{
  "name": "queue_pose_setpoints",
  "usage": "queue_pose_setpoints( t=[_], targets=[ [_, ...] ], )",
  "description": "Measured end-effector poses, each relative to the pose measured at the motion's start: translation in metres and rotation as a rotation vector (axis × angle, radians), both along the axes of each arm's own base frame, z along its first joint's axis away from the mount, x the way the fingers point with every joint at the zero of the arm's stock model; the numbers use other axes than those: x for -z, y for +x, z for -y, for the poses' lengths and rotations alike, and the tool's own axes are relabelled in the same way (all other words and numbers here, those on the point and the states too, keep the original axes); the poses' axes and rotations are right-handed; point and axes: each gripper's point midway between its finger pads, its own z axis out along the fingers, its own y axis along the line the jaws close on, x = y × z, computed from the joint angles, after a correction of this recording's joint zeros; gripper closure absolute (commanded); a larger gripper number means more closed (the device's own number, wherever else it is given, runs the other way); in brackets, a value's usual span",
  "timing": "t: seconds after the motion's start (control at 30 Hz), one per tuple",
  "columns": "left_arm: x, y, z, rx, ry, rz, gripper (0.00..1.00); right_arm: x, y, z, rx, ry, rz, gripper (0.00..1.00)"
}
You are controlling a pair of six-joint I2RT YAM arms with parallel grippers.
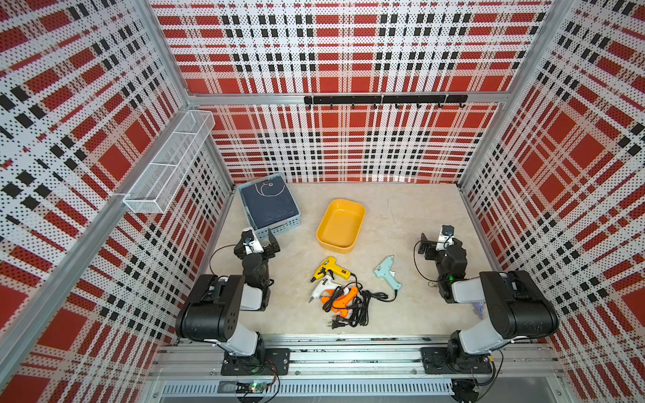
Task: Put the hot melt glue gun into the storage box
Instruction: Adjust the storage box at the center of the board.
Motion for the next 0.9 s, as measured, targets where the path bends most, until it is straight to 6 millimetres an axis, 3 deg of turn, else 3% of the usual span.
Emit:
queue_pose_setpoints(
  t=[0.07, 0.13, 0.17, 0.23, 0.3, 0.33, 0.4, 0.43, 0.47, 0.57, 0.63, 0.7, 0.8, 0.83, 0.9],
  targets=[
    [0.001, 0.002, -0.002, -0.027, 0.003, -0.018, 0.01, 0.002, 0.003, 0.002, 0.02, -0.004, -0.037, 0.0],
    [-0.008, 0.018, 0.006, -0.03, 0.024, -0.053, 0.01, -0.007, 0.026, 0.007, 0.055, -0.018, -0.111, 0.0],
    [-0.019, 0.029, 0.015, -0.018, 0.031, -0.056, 0.0, -0.02, 0.041, 0.008, 0.063, -0.025, -0.129, 0.0],
    [-0.052, 0.054, 0.04, 0.031, 0.031, -0.04, 0.1, -0.068, 0.076, 0.008, 0.079, -0.043, -0.111, 0.0],
    [-0.089, 0.077, 0.074, 0.096, 0.002, -0.033, 0.29, -0.124, 0.098, 0.007, 0.096, -0.059, -0.053, 0.0],
    [-0.103, 0.086, 0.091, 0.126, -0.022, -0.038, 0.39, -0.14, 0.102, 0.006, 0.11, -0.054, -0.047, 0.0],
    [-0.127, 0.107, 0.141, 0.211, -0.082, -0.08, 0.66, -0.162, 0.107, 0.005, 0.143, -0.01, -0.077, 0.0],
    [-0.131, 0.114, 0.165, 0.252, -0.111, -0.109, 0.74, -0.165, 0.11, 0.003, 0.151, 0.018, -0.1, 0.0],
    [-0.132, 0.121, 0.196, 0.307, -0.135, -0.156, 0.76, -0.164, 0.111, -0.001, 0.152, 0.048, -0.134, 0.0],
    [-0.096, 0.119, 0.276, 0.421, -0.175, -0.354, 0.71, -0.132, 0.106, -0.017, 0.15, 0.109, -0.276, 0.0],
    [-0.056, 0.098, 0.322, 0.477, -0.173, -0.518, 0.64, -0.102, 0.097, -0.034, 0.132, 0.117, -0.386, 0.0],
    [-0.015, 0.066, 0.353, 0.515, -0.163, -0.683, 0.56, -0.077, 0.087, -0.055, 0.102, 0.114, -0.479, 0.0],
    [0.018, 0.026, 0.362, 0.512, -0.158, -0.852, 0.45, -0.062, 0.077, -0.076, 0.064, 0.111, -0.545, 0.0],
    [0.021, 0.019, 0.359, 0.494, -0.174, -0.884, 0.38, -0.06, 0.074, -0.08, 0.056, 0.11, -0.557, 0.0],
    [0.026, 0.012, 0.347, 0.453, -0.214, -0.92, 0.37, -0.059, 0.072, -0.081, 0.056, 0.114, -0.565, 0.0]
  ],
)
